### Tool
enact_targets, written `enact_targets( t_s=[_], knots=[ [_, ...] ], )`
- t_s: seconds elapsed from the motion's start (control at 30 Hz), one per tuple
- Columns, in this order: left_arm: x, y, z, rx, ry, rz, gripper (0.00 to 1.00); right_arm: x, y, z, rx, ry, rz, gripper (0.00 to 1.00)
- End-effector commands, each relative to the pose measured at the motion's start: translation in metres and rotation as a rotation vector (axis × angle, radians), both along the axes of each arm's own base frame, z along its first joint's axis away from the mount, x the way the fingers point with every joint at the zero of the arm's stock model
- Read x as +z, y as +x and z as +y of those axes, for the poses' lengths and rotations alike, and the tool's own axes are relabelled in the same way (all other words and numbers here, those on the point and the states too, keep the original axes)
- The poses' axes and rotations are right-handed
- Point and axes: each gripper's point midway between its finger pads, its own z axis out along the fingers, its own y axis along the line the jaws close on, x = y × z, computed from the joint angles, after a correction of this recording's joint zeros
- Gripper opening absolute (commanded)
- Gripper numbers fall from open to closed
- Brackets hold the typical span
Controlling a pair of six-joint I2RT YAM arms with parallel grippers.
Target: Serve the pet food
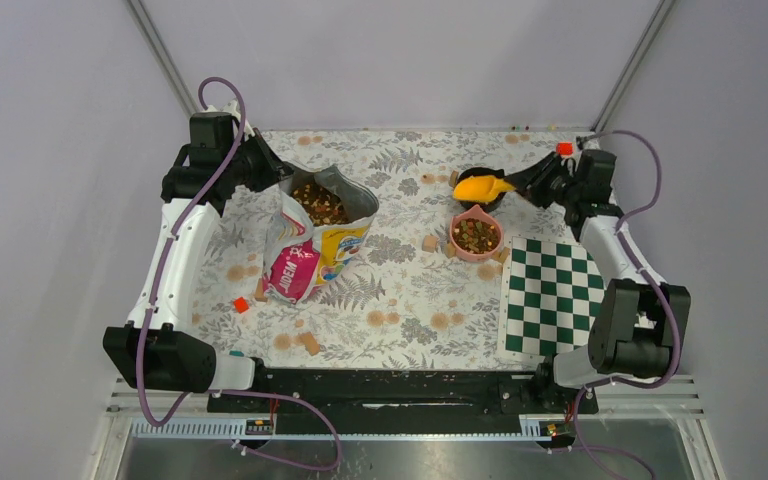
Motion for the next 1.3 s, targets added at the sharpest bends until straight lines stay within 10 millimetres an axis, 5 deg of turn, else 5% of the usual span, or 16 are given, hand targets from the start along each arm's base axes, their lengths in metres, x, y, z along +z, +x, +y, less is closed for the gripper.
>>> enact_targets(
  t_s=[0.0, 0.1, 0.2, 0.33, 0.57, 0.7, 0.8, 1.07, 1.27],
  knots=[
    [0.07, 0.011, -0.002, -0.009, -0.036, -0.232, 0.0, -0.004, -0.04, 0.049, 0.176, 0.177, 0.043, 0.01],
    [0.069, 0.011, -0.001, -0.005, -0.035, -0.231, 0.0, -0.032, -0.084, 0.075, 0.265, 0.166, 0.19, 0.02],
    [0.071, 0.014, -0.001, -0.006, -0.036, -0.233, 0.0, -0.041, -0.124, 0.093, 0.342, 0.182, 0.254, 0.04],
    [0.072, 0.018, -0.004, -0.02, -0.044, -0.231, 0.0, -0.06, -0.161, 0.094, 0.359, 0.167, 0.317, 0.06],
    [0.068, 0.017, -0.006, -0.027, -0.054, -0.217, 0.0, -0.105, -0.187, 0.072, 0.291, 0.018, 0.462, 0.1],
    [0.067, 0.015, -0.006, -0.028, -0.054, -0.217, 0.0, -0.13, -0.192, 0.059, 0.229, -0.049, 0.529, 0.25],
    [0.067, 0.014, -0.005, -0.026, -0.051, -0.218, 0.0, -0.142, -0.194, 0.047, 0.162, -0.105, 0.567, 0.47],
    [0.067, 0.011, -0.005, -0.025, -0.052, -0.223, 0.0, -0.122, -0.189, 0.003, 0.004, -0.326, 0.538, 0.94],
    [0.072, 0.009, -0.006, -0.031, -0.053, -0.234, 0.0, -0.069, -0.172, -0.021, -0.083, -0.456, 0.392, 0.99]
  ],
)
